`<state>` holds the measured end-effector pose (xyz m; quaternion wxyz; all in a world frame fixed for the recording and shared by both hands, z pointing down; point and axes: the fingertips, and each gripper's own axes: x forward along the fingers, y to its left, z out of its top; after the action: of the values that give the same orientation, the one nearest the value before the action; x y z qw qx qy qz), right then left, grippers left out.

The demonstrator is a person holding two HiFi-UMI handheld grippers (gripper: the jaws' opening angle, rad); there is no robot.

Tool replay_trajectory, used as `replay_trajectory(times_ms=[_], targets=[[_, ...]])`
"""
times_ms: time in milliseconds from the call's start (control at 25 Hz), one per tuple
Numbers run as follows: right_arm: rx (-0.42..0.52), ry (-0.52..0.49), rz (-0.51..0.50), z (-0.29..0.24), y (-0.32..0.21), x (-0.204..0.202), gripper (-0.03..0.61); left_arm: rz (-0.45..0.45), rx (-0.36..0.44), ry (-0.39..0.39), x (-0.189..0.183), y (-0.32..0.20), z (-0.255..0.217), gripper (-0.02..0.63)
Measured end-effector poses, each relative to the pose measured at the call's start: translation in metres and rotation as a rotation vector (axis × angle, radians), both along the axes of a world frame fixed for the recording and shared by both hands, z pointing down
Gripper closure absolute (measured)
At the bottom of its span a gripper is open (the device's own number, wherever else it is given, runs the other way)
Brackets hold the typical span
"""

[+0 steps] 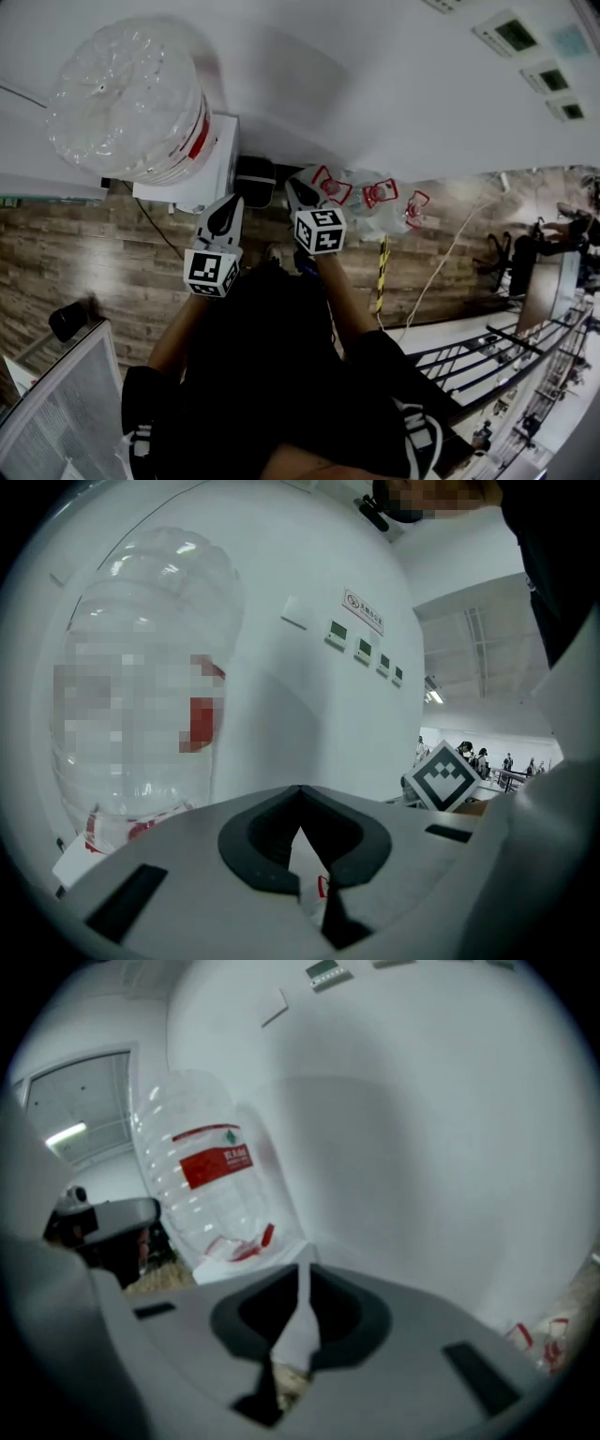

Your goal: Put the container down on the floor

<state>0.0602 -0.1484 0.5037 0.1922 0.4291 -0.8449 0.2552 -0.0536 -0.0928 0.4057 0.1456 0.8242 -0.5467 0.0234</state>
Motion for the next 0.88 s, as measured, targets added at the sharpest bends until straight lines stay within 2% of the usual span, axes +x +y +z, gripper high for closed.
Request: replay_trajectory(times_ms=[320,600,880], targets=[[0.097,-0.085,0.014,-0.056,0.015,-0.004,0.535,0.041,0.093,-0.063,0.004,-0.009,-0.025,0.584],[0.184,-0.14,0.053,-0.094,0.035,-0.006,0.541,0.068,0.11,-0.066,0.007,-0.01,-0.029,0.584],[0.185,-0.155,0.063,-0.099,0.045,-0.008,0.543,0.071,0.114,-0.069,0.005,-0.007,-0.026,0.584]])
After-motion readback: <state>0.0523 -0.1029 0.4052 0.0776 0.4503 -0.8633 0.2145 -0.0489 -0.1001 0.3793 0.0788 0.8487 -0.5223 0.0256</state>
